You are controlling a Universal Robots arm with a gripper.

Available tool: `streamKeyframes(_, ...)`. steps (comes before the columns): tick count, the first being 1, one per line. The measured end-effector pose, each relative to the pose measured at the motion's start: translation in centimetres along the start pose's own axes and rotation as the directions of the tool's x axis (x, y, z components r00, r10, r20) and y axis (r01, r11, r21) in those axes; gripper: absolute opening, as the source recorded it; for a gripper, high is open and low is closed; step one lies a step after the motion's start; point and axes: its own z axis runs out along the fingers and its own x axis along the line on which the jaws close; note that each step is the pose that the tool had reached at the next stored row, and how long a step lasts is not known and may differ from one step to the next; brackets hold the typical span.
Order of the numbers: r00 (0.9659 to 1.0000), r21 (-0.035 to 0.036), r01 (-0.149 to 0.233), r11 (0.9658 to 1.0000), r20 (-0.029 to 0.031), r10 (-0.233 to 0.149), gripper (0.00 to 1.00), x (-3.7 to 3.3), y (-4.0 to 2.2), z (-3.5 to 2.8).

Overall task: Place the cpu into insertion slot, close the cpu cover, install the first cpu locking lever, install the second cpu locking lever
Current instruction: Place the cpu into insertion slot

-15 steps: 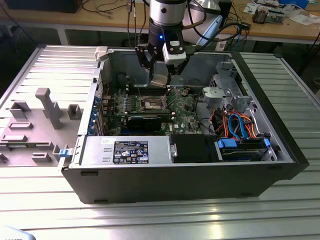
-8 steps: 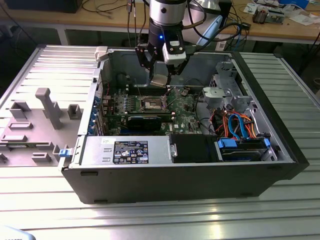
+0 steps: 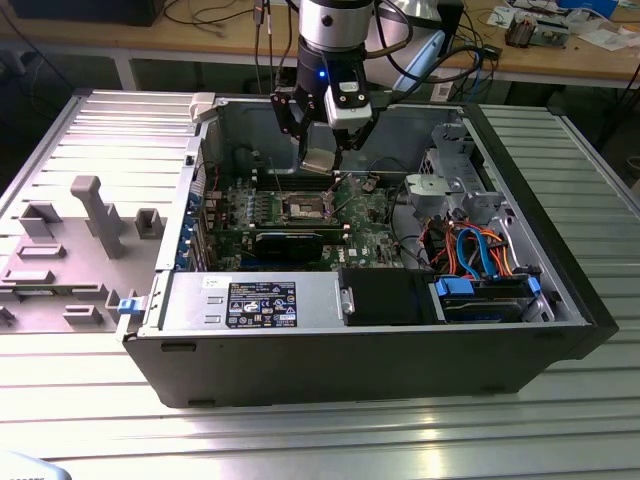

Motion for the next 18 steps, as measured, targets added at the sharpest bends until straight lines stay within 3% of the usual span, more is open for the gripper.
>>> streamKeyframes(18, 1.0, -0.0002, -0.009, 1.0, 0.0004, 0.009, 0.55, 0.0, 0.0, 0.0)
